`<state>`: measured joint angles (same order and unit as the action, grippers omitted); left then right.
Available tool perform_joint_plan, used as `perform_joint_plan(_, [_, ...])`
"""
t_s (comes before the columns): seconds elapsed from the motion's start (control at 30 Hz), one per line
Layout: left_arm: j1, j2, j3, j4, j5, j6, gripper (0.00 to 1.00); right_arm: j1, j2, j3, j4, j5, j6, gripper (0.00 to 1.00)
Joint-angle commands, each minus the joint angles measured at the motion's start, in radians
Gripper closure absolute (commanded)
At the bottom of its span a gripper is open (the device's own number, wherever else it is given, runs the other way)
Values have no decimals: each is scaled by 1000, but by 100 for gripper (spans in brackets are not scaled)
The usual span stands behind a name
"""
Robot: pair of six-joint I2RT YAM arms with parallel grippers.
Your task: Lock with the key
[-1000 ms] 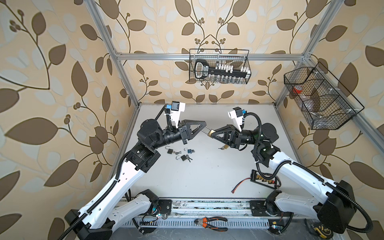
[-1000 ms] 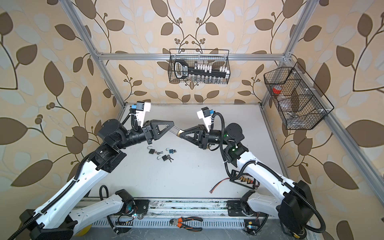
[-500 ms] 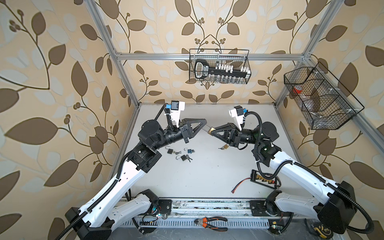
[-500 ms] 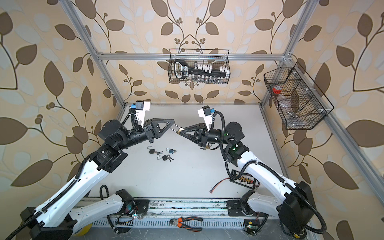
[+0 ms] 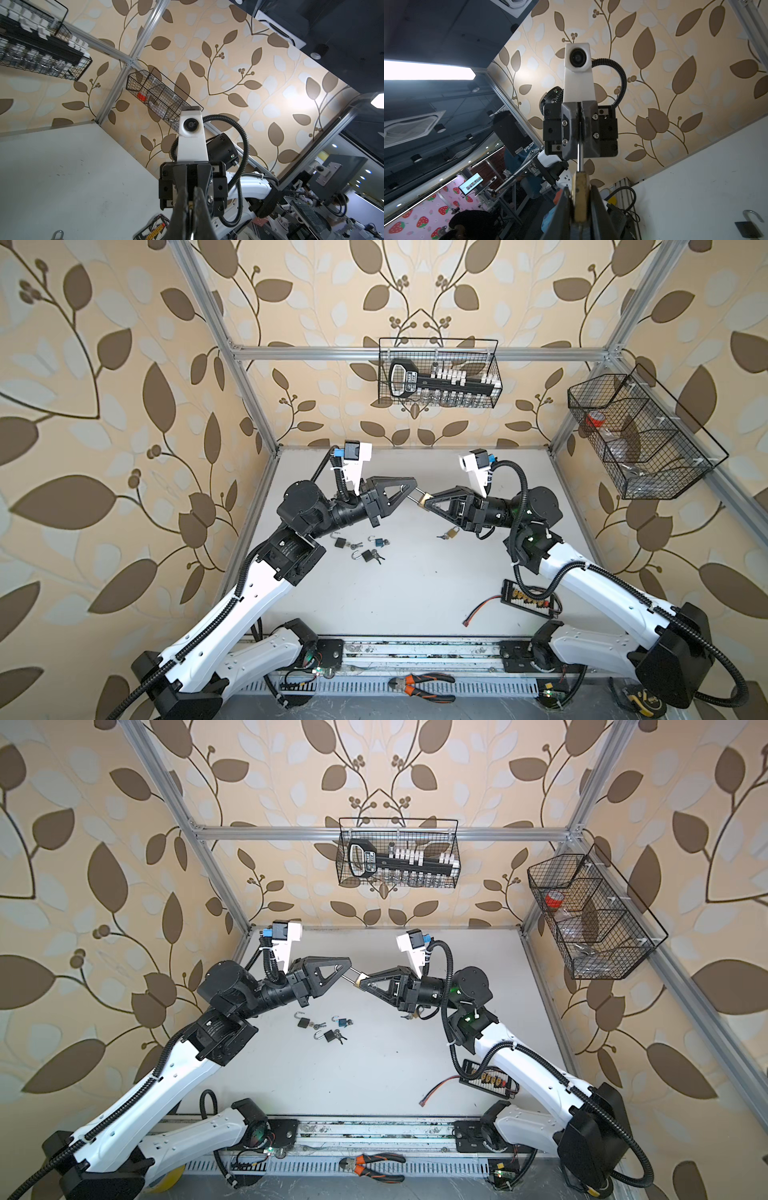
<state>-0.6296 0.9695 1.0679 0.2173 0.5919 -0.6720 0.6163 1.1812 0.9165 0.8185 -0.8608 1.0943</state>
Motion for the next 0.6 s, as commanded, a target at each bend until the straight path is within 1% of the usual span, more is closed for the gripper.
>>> perform_joint_plan(0.0, [-45,50,-33,-153,150,15,100,18,-2,34,209,75,102,100])
perform_joint_plan(0.07, [-50,53,-31,-151,151,14,100,17,1,39,190,88,75,100])
perform_joint_plan(0.2, [-70,59,-34,-151,148,14,100,33,1,99,-25,124,-123,100])
perform_joint_plan(0.23, [-79,63,-38,-151,145,16,100,35,7,115,-49,130,-152,100])
perform_joint_plan(0.43, [-140,93,-90,-130,147,1,100,34,80,214,-42,114,-153,100])
perform_joint_plan(0.57, [-157,89,-108,-150,143,10,100,33,79,213,-44,109,-165,100])
